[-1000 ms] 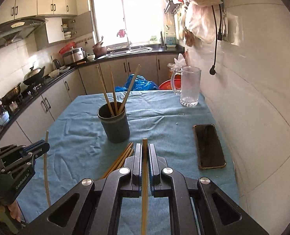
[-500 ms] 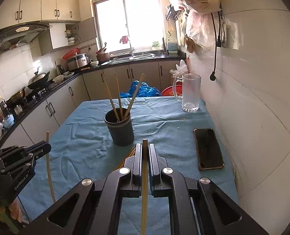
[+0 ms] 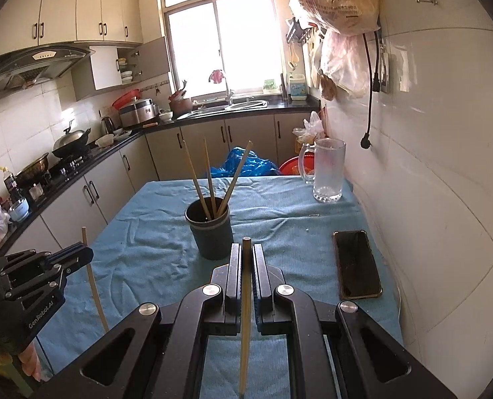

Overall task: Organize utensils
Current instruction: 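Lift both held chopsticks and carry them over the black holder cup, then lower the chopsticks into the black cup and open both tools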

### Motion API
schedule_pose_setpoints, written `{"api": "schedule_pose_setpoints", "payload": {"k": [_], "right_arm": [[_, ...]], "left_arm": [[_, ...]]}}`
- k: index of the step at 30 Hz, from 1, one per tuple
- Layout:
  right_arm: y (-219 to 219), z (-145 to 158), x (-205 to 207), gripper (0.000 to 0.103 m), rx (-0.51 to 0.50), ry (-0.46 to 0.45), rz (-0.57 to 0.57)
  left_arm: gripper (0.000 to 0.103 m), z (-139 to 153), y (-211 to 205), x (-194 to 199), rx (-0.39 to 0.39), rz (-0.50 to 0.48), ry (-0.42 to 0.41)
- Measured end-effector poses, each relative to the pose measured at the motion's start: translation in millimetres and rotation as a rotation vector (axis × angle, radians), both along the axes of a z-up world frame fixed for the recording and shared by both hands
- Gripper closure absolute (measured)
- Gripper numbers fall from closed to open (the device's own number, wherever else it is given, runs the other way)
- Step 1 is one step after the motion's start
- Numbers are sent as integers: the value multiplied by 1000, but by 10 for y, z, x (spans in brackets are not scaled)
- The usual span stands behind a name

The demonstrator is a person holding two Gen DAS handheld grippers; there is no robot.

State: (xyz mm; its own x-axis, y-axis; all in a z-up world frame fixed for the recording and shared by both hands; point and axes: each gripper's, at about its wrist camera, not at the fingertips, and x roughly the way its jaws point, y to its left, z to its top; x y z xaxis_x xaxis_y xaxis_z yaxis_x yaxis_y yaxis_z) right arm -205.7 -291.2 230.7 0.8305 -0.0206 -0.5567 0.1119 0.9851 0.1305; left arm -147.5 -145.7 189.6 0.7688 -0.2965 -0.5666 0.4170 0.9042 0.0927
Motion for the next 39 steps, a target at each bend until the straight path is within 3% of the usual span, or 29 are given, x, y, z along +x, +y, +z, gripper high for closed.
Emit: {"api": "schedule_pose_setpoints", "payload": {"k": [19, 28, 33, 39], "right_arm": [[-165, 149, 262, 97, 16, -32, -5], [-265, 478, 662, 97, 44, -109, -10], [-321, 710, 1018, 97, 114, -164, -5], [-373, 915, 1490, 97, 191, -221, -12]], "left_arm": [[98, 172, -119, 279, -18, -5, -14], [98, 725, -108, 836, -129, 35, -58], [98, 1091, -127, 1230, -213, 57, -86], [98, 1302, -175, 1670, -307, 63, -69]]}}
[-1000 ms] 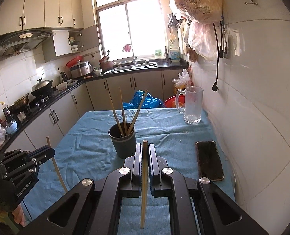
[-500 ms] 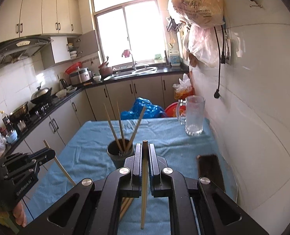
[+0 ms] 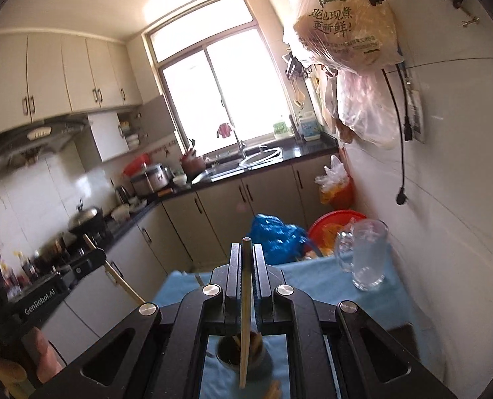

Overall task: Organize utensils
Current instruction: 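Lower the chopsticks into the black cup and open both tools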

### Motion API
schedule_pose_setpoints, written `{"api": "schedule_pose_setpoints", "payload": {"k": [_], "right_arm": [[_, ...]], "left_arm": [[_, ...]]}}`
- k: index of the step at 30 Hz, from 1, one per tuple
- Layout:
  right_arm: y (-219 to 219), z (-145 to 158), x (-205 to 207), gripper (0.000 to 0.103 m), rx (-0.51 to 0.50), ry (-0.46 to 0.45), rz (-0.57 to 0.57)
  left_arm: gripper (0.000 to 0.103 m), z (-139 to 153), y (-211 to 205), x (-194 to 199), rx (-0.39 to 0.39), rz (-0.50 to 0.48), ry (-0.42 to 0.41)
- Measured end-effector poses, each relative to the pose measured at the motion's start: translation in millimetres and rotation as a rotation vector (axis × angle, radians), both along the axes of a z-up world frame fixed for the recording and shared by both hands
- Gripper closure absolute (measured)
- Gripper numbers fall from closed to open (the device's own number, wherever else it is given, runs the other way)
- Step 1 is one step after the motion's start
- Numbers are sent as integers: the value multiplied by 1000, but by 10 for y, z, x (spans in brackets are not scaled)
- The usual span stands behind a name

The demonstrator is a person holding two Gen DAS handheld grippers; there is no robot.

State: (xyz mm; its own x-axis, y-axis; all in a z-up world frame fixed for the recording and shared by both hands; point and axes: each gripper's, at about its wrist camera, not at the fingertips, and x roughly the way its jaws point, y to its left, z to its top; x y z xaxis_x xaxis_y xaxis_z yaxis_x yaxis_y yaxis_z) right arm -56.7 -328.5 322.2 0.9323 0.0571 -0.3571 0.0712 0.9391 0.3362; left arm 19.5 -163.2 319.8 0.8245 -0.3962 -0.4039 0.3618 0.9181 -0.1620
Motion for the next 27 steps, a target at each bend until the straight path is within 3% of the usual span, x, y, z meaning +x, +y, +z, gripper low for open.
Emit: {"api": "schedule_pose_setpoints", "payload": {"k": [6, 12, 15, 18, 19, 22, 27], "right_arm": [[-17, -133, 395, 97, 18, -3, -35], [-8, -616, 783, 97, 39, 130, -20], [-12, -815, 878, 96, 38, 180, -4], [-22, -949, 928, 95, 40, 208, 3], [-36, -970, 933, 90, 45, 212, 8], [-50, -962, 925, 65, 57, 209, 10], [-40, -799, 750, 62, 47, 188, 7]], "left_arm": [[98, -259, -246, 412, 26, 2, 61], [98, -713, -339, 686, 80, 3, 156], [97, -798, -322, 717, 80, 9, 156], [79, -785, -289, 681, 88, 5, 138], [70, -759, -267, 647, 85, 7, 124], [65, -664, -202, 537, 85, 13, 91], [54, -523, 8, 214, 82, 20, 53]]}}
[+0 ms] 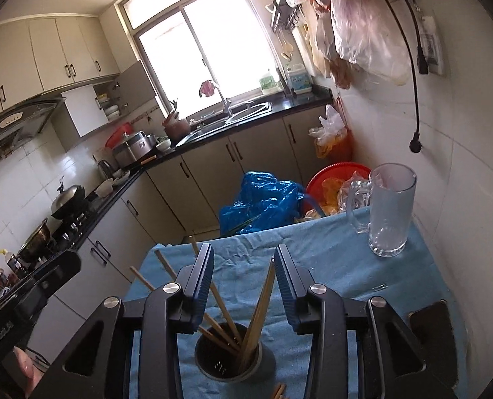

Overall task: Organize utensils
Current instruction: 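Lower the chopsticks into the black cup and open both tools, then move both open tools down toward the loose chopsticks on the cloth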

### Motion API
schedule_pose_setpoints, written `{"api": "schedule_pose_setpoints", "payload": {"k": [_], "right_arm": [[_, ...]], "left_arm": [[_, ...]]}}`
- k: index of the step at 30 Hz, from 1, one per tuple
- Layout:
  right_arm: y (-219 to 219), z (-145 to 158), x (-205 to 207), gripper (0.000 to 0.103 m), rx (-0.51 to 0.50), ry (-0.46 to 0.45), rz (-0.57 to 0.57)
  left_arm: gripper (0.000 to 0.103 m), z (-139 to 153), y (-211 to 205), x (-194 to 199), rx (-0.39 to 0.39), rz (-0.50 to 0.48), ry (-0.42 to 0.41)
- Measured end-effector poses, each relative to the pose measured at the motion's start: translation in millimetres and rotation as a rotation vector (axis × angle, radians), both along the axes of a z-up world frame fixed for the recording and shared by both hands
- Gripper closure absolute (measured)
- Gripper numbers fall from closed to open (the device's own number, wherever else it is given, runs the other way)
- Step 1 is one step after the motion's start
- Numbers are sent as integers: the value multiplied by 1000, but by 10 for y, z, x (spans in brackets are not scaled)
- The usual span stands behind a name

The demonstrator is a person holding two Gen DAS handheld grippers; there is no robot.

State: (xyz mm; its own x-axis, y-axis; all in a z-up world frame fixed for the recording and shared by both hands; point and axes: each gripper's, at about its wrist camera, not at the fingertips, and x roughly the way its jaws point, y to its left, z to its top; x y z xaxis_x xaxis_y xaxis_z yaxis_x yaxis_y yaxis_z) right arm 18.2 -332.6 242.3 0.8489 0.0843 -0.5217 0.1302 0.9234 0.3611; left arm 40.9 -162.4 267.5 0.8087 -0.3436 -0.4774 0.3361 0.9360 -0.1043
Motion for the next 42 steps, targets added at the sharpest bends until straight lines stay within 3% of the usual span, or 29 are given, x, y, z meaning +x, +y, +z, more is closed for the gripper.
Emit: {"api": "schedule_pose_setpoints", "payload": {"k": [5, 9, 13, 19, 21, 24, 28, 31, 35, 39, 42], "right_arm": [[54, 133, -377, 50, -37, 7, 8], [91, 76, -773, 46, -103, 73, 35], [83, -173, -1121, 43, -148, 177, 70], [75, -856, -1604, 43, -96, 321, 137], [108, -1117, -1713, 43, -70, 356, 154], [170, -1408, -1798, 56, -5, 373, 179], [262, -1614, -1788, 57, 60, 367, 201], [348, -1680, -1738, 57, 74, 365, 214], [375, -1739, -1688, 57, 87, 363, 221], [356, -1770, -1665, 57, 95, 362, 222], [366, -1790, -1664, 57, 87, 358, 226]], "left_arm": [[46, -40, 282, -382, -28, -1, 9], [45, -280, 422, -690, -1, -18, 48], [44, -770, 446, -918, 45, -68, 157], [45, -1642, 262, -1175, 152, -181, 314], [50, -1884, 136, -1231, 193, -223, 341], [67, -2092, -52, -1206, 240, -270, 377], [80, -2303, -167, -1157, 286, -290, 395], [96, -2370, -215, -1056, 294, -298, 424], [97, -2424, -254, -1007, 290, -304, 427], [97, -2358, -193, -986, 208, -330, 442], [97, -2344, -239, -987, 203, -362, 439]]}}
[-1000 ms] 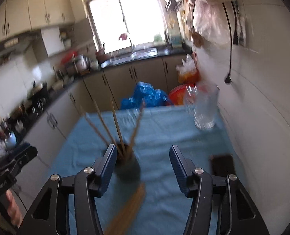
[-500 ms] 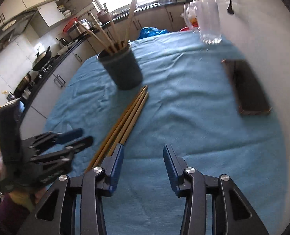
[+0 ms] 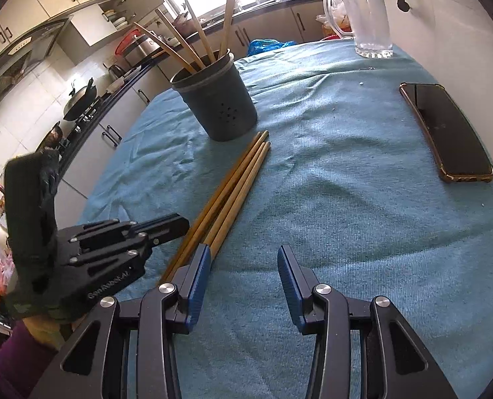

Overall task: Organize utensils
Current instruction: 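Move both open tools down toward the loose chopsticks on the cloth, then close the left tool on one chopstick while the right tool grasps another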

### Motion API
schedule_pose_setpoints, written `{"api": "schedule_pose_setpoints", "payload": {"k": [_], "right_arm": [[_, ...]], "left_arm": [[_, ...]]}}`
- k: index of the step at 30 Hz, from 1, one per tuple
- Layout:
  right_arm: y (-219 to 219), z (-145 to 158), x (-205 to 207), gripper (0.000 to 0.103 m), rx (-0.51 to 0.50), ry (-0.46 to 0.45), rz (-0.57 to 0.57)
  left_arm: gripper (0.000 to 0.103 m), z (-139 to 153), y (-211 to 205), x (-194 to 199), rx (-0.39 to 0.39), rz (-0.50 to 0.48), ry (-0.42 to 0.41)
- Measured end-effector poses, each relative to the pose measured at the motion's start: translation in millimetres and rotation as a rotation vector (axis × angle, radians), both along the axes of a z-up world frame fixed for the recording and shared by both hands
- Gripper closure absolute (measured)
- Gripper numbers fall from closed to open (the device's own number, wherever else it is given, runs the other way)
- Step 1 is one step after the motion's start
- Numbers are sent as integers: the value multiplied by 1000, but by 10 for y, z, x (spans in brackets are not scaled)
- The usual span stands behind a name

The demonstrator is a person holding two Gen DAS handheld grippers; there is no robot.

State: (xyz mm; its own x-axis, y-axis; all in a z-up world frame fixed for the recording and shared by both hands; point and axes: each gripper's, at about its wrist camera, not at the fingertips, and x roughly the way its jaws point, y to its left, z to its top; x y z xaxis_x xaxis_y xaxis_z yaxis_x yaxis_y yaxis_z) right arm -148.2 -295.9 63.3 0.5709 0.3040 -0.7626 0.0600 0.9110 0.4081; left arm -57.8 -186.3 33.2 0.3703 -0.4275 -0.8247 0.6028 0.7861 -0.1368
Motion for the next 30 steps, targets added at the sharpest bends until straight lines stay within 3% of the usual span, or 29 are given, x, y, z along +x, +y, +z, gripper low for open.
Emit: {"api": "schedule_pose_setpoints", "payload": {"k": [6, 14, 19, 25, 27, 30], "right_arm": [[8, -107, 36, 57, 12, 22, -7], [47, -156, 67, 57, 7, 33, -2], [161, -161, 107, 57, -15, 40, 26], [454, -180, 154, 57, -114, 35, 90], [557, -194, 178, 61, -186, 36, 82], [635, -187, 209, 77, -272, 61, 55]], "left_arm": [[98, -21, -176, -21, 69, -10, -53], [96, -68, -305, 63, 107, 11, -46], [96, -55, -77, 141, 92, 98, 15], [96, -44, 422, 72, 48, 201, 87], [96, -45, 517, 48, 29, 216, 102], [96, -55, 543, 51, 19, 225, 107]]}}
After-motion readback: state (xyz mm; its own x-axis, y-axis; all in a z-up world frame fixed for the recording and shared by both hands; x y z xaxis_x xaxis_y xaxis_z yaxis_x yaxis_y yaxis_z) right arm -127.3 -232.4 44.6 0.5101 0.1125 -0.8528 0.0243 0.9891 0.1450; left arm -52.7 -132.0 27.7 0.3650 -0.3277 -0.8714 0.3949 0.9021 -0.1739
